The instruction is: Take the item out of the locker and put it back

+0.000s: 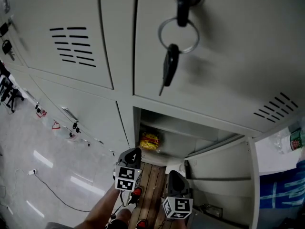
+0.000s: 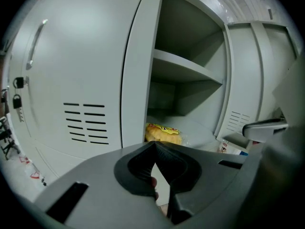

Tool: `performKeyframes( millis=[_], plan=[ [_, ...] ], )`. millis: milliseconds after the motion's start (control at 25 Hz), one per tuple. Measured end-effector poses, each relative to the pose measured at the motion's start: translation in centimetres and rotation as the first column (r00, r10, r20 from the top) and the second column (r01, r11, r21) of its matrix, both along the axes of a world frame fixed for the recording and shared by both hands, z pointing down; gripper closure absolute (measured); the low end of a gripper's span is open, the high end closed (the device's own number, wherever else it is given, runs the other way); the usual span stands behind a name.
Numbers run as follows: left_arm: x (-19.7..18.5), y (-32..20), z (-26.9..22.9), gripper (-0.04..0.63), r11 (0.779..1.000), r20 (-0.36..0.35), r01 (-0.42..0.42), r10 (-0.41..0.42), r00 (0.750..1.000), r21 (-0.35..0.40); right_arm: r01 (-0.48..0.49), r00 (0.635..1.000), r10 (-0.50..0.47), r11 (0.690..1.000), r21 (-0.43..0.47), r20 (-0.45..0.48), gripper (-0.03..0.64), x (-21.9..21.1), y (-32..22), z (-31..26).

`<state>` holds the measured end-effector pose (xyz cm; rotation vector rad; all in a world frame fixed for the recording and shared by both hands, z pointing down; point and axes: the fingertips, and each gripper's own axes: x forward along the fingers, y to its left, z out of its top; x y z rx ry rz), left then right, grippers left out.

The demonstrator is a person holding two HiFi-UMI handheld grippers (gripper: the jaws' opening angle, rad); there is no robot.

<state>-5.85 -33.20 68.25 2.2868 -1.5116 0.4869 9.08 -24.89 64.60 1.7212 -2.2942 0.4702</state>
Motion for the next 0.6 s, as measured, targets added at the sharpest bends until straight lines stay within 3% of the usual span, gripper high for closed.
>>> performKeyframes(
  millis=[600],
  plan=[
    [1.9, 3.3, -8.1, 0.575, 0.991, -0.005, -0.042, 0.043, 0.999, 0.129, 0.006, 1.000, -0.007, 0.996, 0.092, 0.005, 0.598, 0.7, 2.7, -5.6]
  ],
)
